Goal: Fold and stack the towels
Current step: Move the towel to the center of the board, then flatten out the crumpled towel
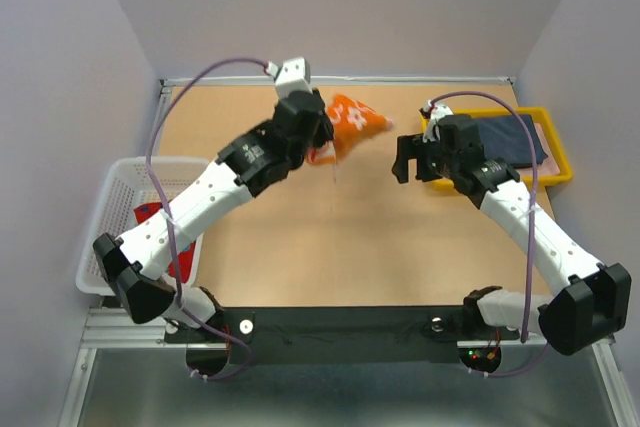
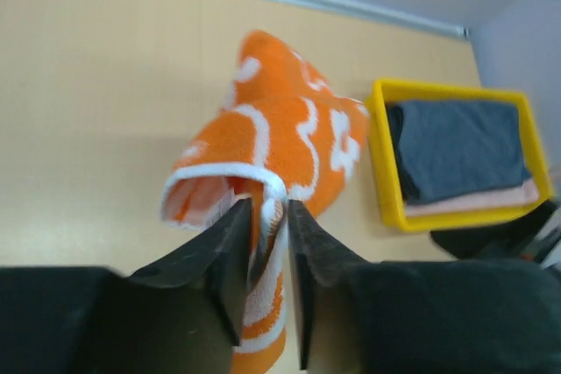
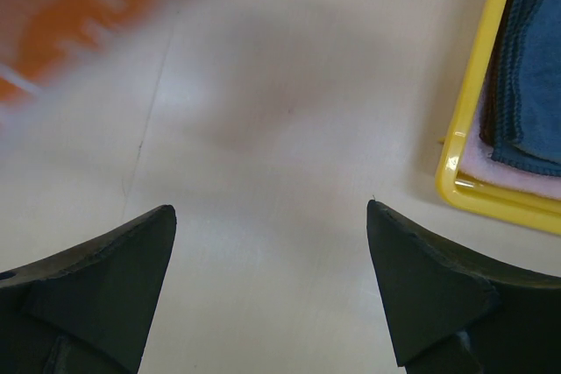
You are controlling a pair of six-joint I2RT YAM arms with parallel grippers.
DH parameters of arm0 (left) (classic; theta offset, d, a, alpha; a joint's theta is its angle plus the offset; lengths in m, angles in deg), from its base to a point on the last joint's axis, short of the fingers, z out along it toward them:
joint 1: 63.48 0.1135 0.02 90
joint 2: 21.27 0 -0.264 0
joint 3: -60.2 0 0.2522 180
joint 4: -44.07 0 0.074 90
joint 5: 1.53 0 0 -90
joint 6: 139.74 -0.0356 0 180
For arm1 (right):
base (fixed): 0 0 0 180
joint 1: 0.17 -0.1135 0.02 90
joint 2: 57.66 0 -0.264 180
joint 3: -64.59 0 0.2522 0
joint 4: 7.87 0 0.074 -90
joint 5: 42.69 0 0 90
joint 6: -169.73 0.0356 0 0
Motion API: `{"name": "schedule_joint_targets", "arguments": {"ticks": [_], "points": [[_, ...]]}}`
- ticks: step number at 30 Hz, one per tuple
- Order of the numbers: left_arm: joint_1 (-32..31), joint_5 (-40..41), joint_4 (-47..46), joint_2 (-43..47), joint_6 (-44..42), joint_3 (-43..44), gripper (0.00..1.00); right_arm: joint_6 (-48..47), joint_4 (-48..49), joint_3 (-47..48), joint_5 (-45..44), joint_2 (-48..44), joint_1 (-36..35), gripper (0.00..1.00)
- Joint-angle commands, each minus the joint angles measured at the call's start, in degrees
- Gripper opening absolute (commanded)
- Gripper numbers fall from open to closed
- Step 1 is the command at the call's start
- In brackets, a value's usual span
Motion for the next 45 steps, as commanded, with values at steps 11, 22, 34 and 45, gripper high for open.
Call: {"name": "schedule_joint_targets", "arguments": {"ticks": [11, 22, 34, 45], "points": [[-8.61, -6.1, -10.86, 20.19, 10.11, -47.7, 0.87, 3.78, -1.0, -7.48, -1.92, 1.32, 0.27, 0.82], [-12.73, -14.29, -19.23, -2.92, 0.08, -35.59, 0.88, 7.83, -1.96, -10.91, 0.11, 7.21, 0.27, 0.68], [-14.32, -14.56, -15.45, -16.11, 3.51, -31.1, 0.83, 11.26, -1.7, -10.74, -4.72, 11.96, 0.27, 0.67], [-14.23, -11.41, -8.95, -21.22, 2.45, -27.66, 0.25, 12.41, -0.47, -11.18, -5.62, 15.82, 0.36, 0.67]]}}
